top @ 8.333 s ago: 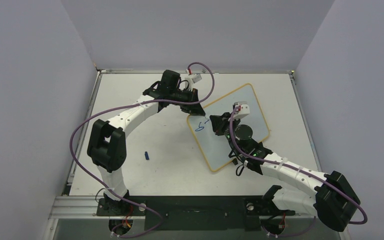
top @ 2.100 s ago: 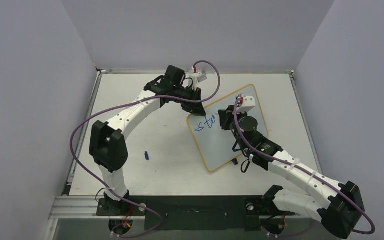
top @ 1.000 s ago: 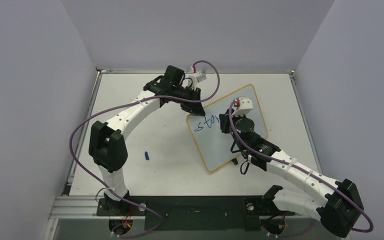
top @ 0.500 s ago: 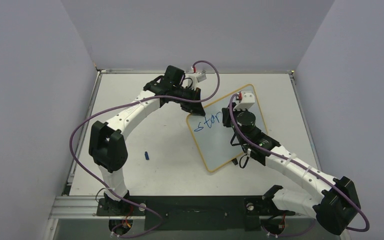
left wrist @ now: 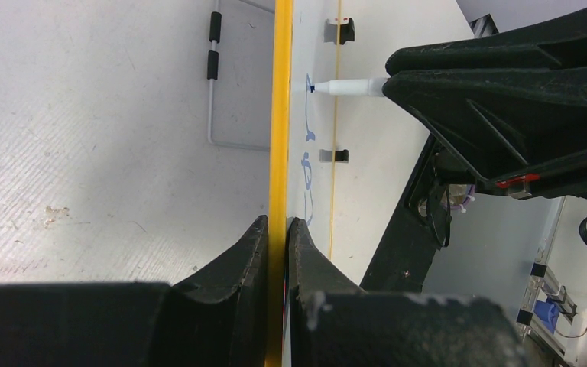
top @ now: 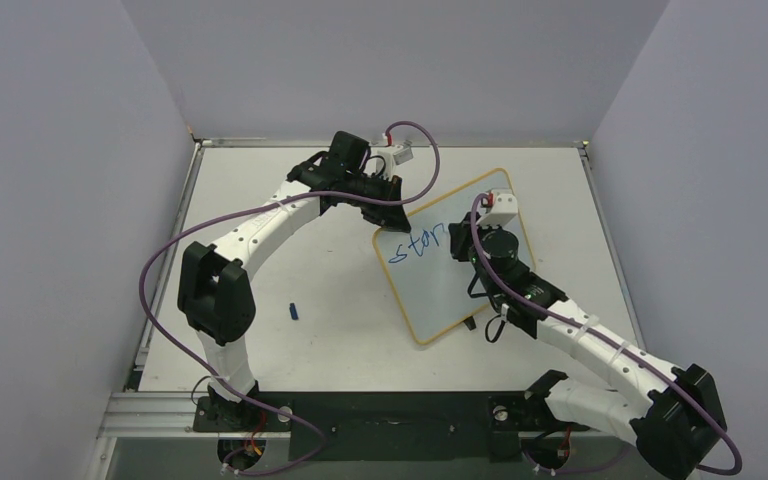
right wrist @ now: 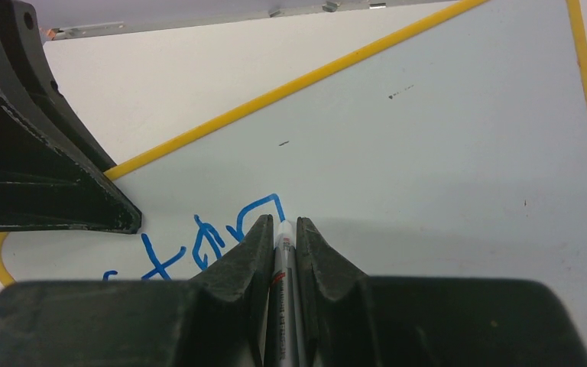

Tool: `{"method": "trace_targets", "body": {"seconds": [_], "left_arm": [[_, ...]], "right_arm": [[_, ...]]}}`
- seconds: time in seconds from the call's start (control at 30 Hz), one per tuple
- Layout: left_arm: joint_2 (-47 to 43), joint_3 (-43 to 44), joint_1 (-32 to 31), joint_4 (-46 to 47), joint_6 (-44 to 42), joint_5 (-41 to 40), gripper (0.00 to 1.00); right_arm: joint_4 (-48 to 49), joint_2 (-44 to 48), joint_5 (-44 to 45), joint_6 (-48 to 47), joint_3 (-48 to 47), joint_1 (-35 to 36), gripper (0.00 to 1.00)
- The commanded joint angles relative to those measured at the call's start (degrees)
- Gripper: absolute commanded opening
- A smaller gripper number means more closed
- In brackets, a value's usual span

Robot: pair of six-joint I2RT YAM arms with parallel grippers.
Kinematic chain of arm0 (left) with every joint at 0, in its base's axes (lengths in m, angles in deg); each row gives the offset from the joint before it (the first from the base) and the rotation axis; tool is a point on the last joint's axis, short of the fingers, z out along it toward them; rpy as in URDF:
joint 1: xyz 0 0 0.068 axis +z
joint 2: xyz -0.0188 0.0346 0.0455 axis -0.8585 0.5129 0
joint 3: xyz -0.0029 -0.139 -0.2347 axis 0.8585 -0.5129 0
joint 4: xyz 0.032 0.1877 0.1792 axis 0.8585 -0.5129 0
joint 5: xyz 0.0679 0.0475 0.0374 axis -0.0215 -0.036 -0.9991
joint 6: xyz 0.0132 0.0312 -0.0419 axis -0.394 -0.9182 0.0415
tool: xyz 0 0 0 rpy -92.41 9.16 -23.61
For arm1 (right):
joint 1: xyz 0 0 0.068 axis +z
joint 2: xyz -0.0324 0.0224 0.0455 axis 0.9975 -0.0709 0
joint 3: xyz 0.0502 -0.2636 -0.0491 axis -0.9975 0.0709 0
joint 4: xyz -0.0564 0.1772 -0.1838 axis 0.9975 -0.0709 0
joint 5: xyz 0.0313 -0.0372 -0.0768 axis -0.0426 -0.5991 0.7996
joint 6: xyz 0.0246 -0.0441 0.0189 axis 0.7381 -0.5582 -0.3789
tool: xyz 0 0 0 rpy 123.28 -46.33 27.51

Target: Write a sentence on the whiteboard

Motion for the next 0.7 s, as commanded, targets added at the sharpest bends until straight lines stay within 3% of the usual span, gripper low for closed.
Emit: {"method": "trace_targets", "body": {"seconds": [0.0, 0.67], "left_arm": [[-2.29, 1.58, -0.14, -1.38, -2.80, -6.83, 0.00], [-2.77, 1.49, 0.32, -1.52, -3.02, -7.01, 0.00]], "right_arm": [[-1.58, 1.17, -1.45, 1.76, 1.33, -0.22, 0.00], [-4.06, 5.04, 2.33, 1.68, -3.51, -3.08, 0.00]]}}
